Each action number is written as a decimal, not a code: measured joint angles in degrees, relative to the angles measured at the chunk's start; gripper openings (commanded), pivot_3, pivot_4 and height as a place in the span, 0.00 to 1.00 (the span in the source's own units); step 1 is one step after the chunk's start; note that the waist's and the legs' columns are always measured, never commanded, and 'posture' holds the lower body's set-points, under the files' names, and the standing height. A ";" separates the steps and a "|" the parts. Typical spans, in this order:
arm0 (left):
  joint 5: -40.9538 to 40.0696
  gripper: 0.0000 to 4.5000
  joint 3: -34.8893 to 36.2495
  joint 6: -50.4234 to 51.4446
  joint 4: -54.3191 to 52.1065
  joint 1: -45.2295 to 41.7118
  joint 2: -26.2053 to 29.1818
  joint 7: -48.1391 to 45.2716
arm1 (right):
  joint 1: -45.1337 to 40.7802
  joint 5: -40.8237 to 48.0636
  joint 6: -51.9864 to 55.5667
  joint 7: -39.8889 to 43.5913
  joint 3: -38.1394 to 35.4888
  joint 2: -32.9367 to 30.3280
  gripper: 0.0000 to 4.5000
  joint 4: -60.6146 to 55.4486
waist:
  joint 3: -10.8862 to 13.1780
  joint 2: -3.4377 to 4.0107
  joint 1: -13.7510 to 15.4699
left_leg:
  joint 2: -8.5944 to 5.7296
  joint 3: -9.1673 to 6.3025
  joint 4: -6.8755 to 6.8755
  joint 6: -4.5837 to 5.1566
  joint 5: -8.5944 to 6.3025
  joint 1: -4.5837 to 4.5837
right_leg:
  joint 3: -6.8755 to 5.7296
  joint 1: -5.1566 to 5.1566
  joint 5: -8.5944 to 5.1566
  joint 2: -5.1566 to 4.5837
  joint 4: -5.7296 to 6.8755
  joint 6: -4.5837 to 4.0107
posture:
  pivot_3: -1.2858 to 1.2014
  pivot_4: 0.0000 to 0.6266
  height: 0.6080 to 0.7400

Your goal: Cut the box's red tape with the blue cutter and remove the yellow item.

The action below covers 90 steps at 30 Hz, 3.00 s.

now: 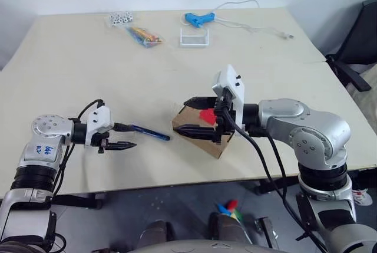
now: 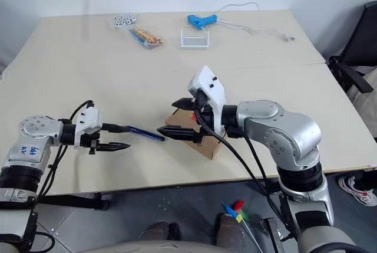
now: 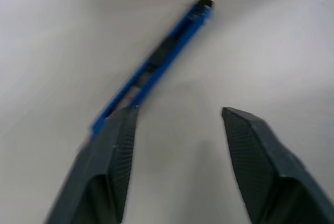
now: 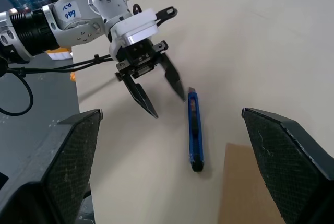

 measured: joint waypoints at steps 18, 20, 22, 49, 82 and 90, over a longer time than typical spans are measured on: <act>7.45 0.58 -4.86 -17.07 29.32 -18.42 -6.90 -2.73 | 1.48 1.95 0.71 -1.46 0.36 -1.76 1.00 -1.74 | -0.02 -0.05 -0.15 | -0.04 0.02 0.01 0.01 0.00 -0.01 | -0.03 0.00 0.01 0.00 0.00 0.01 | 0.52 0.24 1.00; 7.91 0.58 -5.13 -17.82 30.75 -19.31 -6.91 -3.50 | 1.93 2.34 1.21 -2.08 0.29 -2.24 1.00 -2.35 | -0.02 -0.05 -0.15 | -0.03 0.02 0.02 0.01 0.00 -0.01 | -0.03 0.00 0.01 0.00 0.00 0.01 | 0.52 0.24 1.00; 8.38 0.58 -5.28 -18.59 31.93 -19.98 -6.84 -4.22 | 2.02 2.68 1.58 -2.99 -0.06 -2.28 1.00 -2.76 | -0.02 -0.05 -0.17 | -0.03 0.02 0.02 0.01 0.00 0.00 | -0.03 0.00 0.01 0.00 0.01 0.01 | 0.52 0.24 1.00; 9.50 0.58 -4.97 -21.63 32.23 -19.60 -5.56 -5.33 | 2.33 4.25 1.94 -5.04 -0.20 -2.35 1.00 -3.42 | -0.02 -0.06 -0.20 | -0.03 -0.01 0.03 0.01 0.00 -0.02 | -0.03 0.00 0.01 0.00 0.02 0.01 | 0.52 0.24 1.00; 13.91 0.58 -6.17 -27.24 40.43 -25.82 -9.80 -3.97 | 4.30 6.11 2.06 -8.34 -0.16 -1.31 1.00 -5.80 | -0.03 -0.08 -0.17 | -0.04 -0.03 0.05 0.02 0.00 -0.04 | -0.05 0.00 0.01 0.00 0.01 0.02 | 0.52 0.24 1.00; 15.63 0.58 -6.58 -28.46 41.14 -26.49 -9.61 -4.48 | 5.42 6.65 2.11 -9.74 -0.50 -1.58 1.00 -5.93 | -0.03 -0.09 -0.20 | -0.04 -0.02 0.05 0.02 0.00 -0.03 | -0.04 0.00 0.01 0.00 0.02 0.02 | 0.52 0.24 1.00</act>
